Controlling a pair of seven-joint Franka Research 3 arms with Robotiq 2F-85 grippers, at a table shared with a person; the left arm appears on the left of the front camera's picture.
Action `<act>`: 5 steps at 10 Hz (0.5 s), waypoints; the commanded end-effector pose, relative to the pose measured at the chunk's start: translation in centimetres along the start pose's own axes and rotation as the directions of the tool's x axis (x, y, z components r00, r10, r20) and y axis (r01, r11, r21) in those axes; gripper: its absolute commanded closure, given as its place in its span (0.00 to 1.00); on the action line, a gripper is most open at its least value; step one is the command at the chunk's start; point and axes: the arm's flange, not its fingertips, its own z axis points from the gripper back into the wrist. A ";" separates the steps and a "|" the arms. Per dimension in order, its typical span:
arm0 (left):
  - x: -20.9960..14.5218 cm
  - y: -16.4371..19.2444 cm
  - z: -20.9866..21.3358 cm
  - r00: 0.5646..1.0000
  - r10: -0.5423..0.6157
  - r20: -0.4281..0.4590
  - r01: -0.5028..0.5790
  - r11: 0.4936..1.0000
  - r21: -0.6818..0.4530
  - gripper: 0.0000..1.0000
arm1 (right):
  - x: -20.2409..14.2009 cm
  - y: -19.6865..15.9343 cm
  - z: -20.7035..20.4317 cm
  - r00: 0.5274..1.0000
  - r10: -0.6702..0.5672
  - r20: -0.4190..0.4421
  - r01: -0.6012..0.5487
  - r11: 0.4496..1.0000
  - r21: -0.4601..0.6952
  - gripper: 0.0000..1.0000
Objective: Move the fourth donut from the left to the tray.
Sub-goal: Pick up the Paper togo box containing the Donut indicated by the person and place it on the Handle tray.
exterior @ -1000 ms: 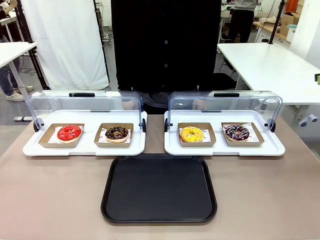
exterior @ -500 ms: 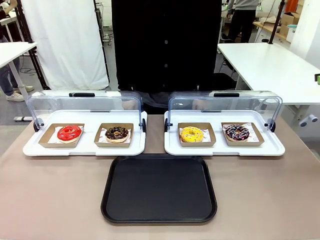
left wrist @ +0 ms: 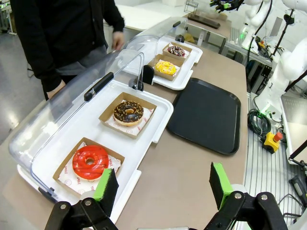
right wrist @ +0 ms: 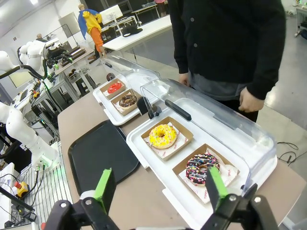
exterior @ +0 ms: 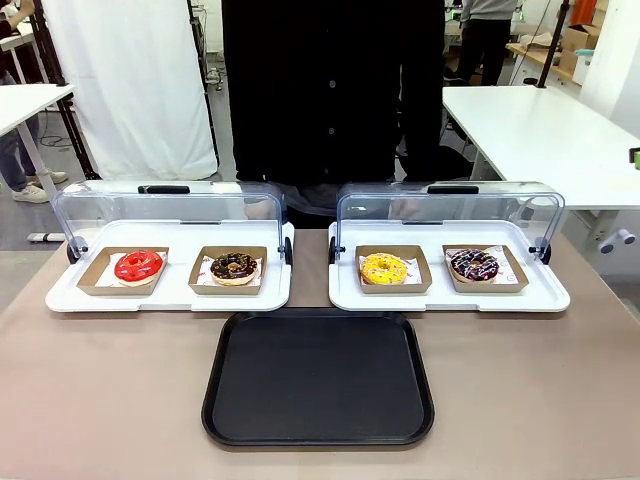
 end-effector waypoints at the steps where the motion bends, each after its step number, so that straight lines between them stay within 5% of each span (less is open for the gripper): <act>1: 0.1 0.1 0.2 0.999 -0.022 0.022 0.022 1.000 -0.007 0.00 | 0.2 -0.2 -0.1 0.999 0.025 0.023 -0.025 1.000 0.003 0.00; 5: 0.1 0.1 0.2 0.999 -0.022 0.022 0.022 1.000 -0.007 0.00 | 0.2 -0.2 -0.1 0.999 0.025 0.023 -0.025 1.000 0.003 0.00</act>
